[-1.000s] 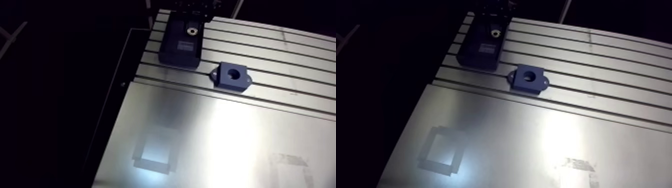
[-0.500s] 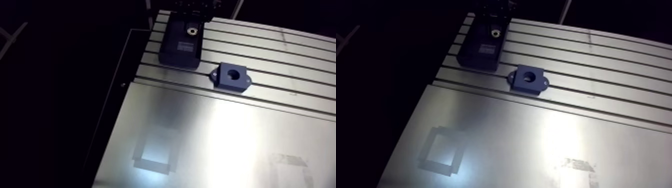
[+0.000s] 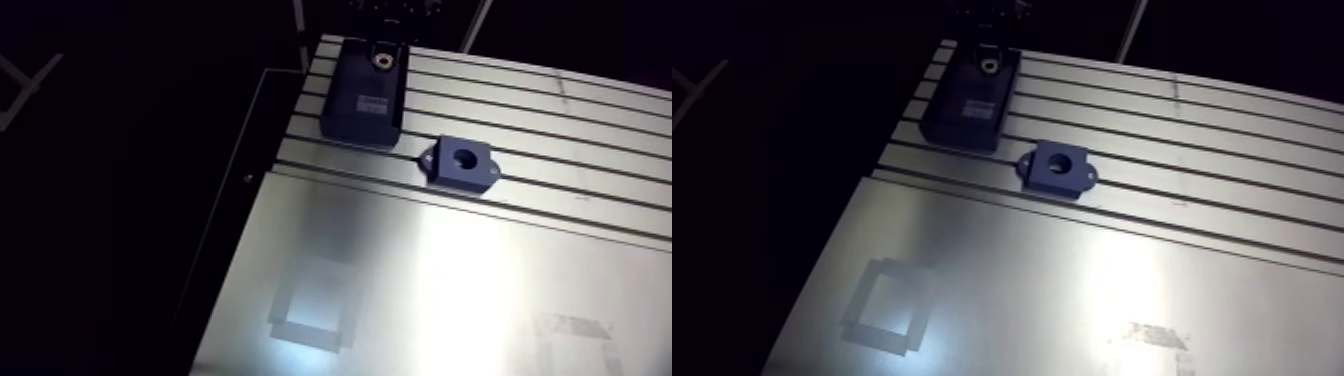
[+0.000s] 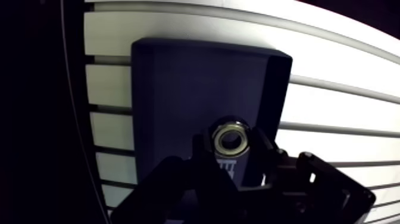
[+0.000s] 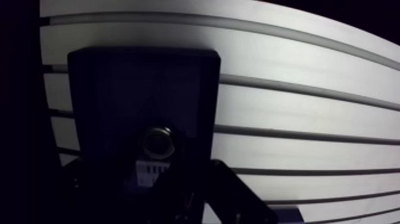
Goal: Pick up the bearing and press it into the housing until flush.
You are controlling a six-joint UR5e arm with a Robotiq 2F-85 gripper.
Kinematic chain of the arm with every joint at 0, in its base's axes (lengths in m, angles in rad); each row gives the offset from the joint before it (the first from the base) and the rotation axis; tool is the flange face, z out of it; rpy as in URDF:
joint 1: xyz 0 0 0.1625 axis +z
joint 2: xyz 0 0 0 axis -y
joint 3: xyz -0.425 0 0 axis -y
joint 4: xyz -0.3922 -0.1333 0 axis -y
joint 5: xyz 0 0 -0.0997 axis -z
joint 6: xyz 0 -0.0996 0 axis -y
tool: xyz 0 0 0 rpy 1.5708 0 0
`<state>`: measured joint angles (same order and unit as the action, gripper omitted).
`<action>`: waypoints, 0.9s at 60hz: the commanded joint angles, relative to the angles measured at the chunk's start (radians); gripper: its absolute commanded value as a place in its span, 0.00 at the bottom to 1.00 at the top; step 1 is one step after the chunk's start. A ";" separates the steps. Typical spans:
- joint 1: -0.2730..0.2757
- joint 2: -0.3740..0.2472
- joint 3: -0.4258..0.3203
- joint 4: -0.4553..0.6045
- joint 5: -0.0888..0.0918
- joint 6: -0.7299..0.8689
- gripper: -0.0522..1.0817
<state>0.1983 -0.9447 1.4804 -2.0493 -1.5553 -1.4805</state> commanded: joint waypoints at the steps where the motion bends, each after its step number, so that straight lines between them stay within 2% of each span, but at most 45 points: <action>1: 0.006 -0.037 0.002 0.014 -0.001 -0.004 0.58; 11: 0.004 -0.065 0.009 0.032 -0.002 -0.007 0.58; 26: 0.000 -0.142 0.046 0.051 -0.004 -0.042 0.58; 34: -0.009 -0.168 0.074 0.057 -0.015 -0.055 0.58; 44: -0.038 -0.204 0.140 0.045 -0.043 -0.076 0.58; 54: -0.067 -0.234 0.186 0.042 -0.045 -0.092 0.59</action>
<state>0.1654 -1.1402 1.6073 -2.0018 -1.5901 -1.5525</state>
